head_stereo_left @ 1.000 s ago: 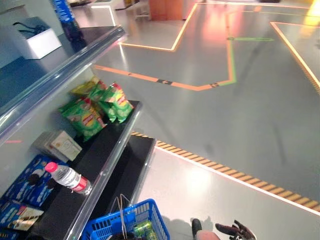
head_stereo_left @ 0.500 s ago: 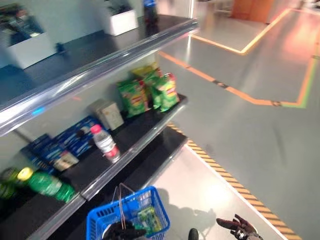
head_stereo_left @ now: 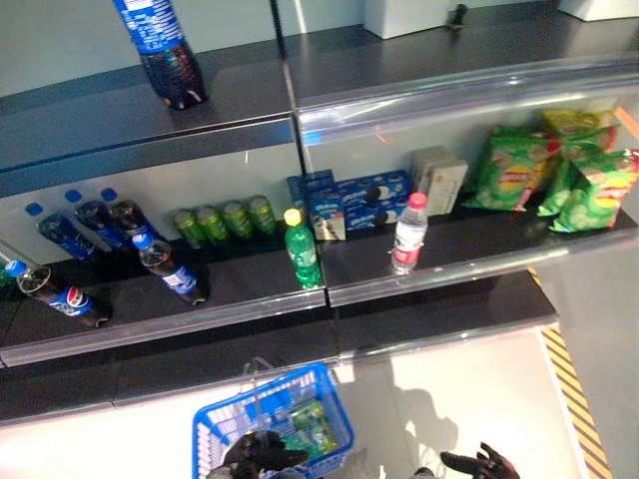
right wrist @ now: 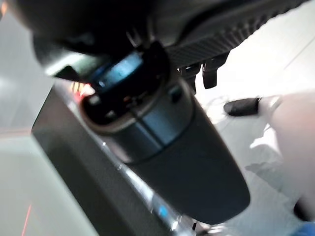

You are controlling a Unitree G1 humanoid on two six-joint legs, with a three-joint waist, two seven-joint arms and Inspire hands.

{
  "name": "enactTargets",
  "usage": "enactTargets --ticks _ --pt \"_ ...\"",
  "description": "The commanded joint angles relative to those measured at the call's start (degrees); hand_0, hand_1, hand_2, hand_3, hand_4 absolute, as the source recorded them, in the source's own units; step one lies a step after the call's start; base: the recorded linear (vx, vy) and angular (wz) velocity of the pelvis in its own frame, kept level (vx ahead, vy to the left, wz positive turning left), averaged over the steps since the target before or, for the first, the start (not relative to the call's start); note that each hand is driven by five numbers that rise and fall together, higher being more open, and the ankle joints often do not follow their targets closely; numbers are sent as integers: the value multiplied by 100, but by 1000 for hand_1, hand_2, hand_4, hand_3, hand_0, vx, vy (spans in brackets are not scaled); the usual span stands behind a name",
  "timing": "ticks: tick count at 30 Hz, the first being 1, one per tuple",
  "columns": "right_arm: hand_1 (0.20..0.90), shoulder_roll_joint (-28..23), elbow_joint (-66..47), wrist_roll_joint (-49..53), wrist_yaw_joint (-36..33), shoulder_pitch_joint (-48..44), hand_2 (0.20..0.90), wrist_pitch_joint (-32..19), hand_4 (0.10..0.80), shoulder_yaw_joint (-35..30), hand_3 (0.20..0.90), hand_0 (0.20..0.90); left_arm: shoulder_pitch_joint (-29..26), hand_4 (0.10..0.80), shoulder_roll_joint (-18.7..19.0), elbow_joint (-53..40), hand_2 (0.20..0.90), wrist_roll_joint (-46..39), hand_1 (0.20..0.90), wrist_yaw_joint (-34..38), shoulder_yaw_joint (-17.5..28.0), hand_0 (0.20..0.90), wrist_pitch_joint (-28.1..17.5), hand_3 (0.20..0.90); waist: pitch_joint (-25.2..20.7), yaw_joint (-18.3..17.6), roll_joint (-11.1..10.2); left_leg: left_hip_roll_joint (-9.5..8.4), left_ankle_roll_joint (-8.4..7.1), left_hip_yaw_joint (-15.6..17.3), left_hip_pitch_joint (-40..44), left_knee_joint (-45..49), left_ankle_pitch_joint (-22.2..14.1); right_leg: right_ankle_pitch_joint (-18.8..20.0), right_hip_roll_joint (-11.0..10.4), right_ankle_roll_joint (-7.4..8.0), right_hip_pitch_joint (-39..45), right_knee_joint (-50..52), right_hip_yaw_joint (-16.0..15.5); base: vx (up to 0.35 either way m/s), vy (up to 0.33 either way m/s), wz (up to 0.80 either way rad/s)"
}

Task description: Pick up the drink and place into the basket.

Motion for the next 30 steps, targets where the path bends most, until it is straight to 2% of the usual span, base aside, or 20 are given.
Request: enactTargets --ticks 1,3,4,5,6,7,8,9,10,11,12,14,15,16,18,19,22,25,30 --pt "900 -161 182 -173 -78 -284 900 -214 800 -132 900 900 -197 100 410 -245 300 -46 300 -334 244 300 -748 200 -174 321 -184 108 -328 -395 226 -107 -169 -73 446 -348 5 310 -58 110 135 65" --pt "900 -153 183 -194 -70 -288 900 -204 800 -129 900 900 -209 100 434 -235 300 -68 300 -347 254 300 -735 200 -171 339 -202 63 -285 -436 248 -111 -200 -17 377 -288 -25 428 -62 62 131 73" --pt "900 -107 173 -136 -100 -272 900 -200 800 -147 900 900 -242 100 499 -246 300 -68 300 -399 238 300 -718 200 -147 401 -228 -47 -149 -587 309 -134 -290 224 141 -141 -153 957 -39 52 128 53" --pt "900 -107 173 -136 -100 -272 900 -200 800 -147 900 900 -242 100 499 -246 300 -68 300 -399 238 300 -718 200 -147 401 -228 -47 -149 -587 309 -134 -290 224 141 -141 -153 957 -39 80 283 50" --pt "900 -55 138 -44 -133 -242 900 -215 800 -143 900 900 -305 100 563 -351 300 -83 300 -426 142 300 -633 200 -92 388 -231 -186 41 -821 280 -63 -384 552 -189 -13 -490 1912 323 46 230 81" --pt "900 -35 123 -3 -134 -228 900 -230 800 -139 900 900 -332 100 589 -397 300 -119 300 -408 68 300 -598 200 -71 351 -224 -252 133 -960 263 -27 -433 673 -283 27 -735 2362 570 -7 286 129" --pt "900 -13 86 30 -137 -196 900 -250 800 -125 900 900 -357 100 614 -441 300 -174 300 -365 -44 300 -586 200 -28 266 -171 -254 256 -1081 145 66 -379 854 -276 -125 -1125 2896 914 -23 137 111" --pt "900 -5 72 17 -108 -178 900 -269 800 -100 900 900 -389 100 634 -475 300 -288 300 -293 -162 300 -555 200 35 149 -154 -273 289 -1309 174 71 -406 885 -150 -172 -1380 3006 1277 -4 17 112" --pt "900 0 82 45 -84 -178 900 -308 800 -57 900 900 -447 100 650 -510 300 -383 300 -216 -263 300 -495 200 83 28 -184 -294 269 -1563 221 63 -414 856 15 -213 -1490 2660 1559 101 -147 97" --pt "900 -1 103 100 -74 -198 900 -323 800 -47 900 900 -521 100 653 -535 300 -373 300 -182 -311 300 -432 200 95 -48 -232 -291 202 -1757 218 119 -437 826 52 -222 -1446 2000 1795 91 -174 116" --pt "900 0 106 105 -68 -205 900 -320 800 -47 900 900 -535 100 655 -537 300 -367 300 -180 -315 300 -422 200 93 -66 -230 -278 190 -1788 200 134 -430 853 63 -227 -1421 1865 1803 105 -233 100" --pt "900 9 136 135 -39 -228 900 -324 800 -69 900 900 -602 100 654 -547 300 -310 300 -132 -333 300 -367 200 100 -152 -293 -273 118 -1976 196 186 -501 858 55 -149 -1306 916 2098 131 -237 100" --pt "900 16 180 178 -35 -249 900 -328 800 -113 900 900 -603 100 666 -507 300 -219 300 -148 -342 300 -408 200 121 -254 -316 -260 70 -2089 261 166 -572 983 100 -45 -1259 367 2314 161 -258 92" --pt "900 17 206 146 -3 -271 900 -301 800 -127 900 900 -596 100 675 -469 300 -209 300 -122 -329 300 -434 200 128 -299 -335 -250 51 -2125 303 155 -612 1047 123 1 -1249 210 2399 155 -251 84" --pt "900 6 232 73 59 -326 900 -211 800 -107 900 900 -538 100 720 -334 300 -133 300 -147 -180 300 -533 200 119 -292 -377 -177 1 -2180 348 259 -704 1006 181 32 -1169 177 2385 110 -301 87" --pt "900 -20 244 -11 113 -360 900 -158 800 -95 900 900 -491 100 684 -287 300 -104 300 -95 -127 300 -594 200 86 -222 -396 -120 -68 -2130 299 343 -682 935 179 52 -908 -63 2196 94 -306 92" --pt "900 -89 234 -70 170 -424 900 -75 800 -78 900 900 -372 100 633 -254 300 -234 300 -64 -37 300 -615 200 -5 -151 -382 26 -205 -2000 347 284 -594 841 222 71 -585 -332 1979 77 -145 64" --pt "900 -143 198 -29 141 -465 900 25 800 -72 900 900 -310 100 558 -264 300 -2 300 -115 -29 300 -638 200 -75 -138 -330 155 -279 -1879 453 86 -492 737 297 9 -355 -482 1845 66 -84 -16" --pt "900 -170 236 -49 127 -406 900 -24 800 -133 900 900 -302 100 493 -393 300 -180 300 -90 -93 300 -640 200 -76 -184 -223 305 -376 -1716 542 -196 -315 626 390 -40 -186 -565 1704 -6 -42 1"
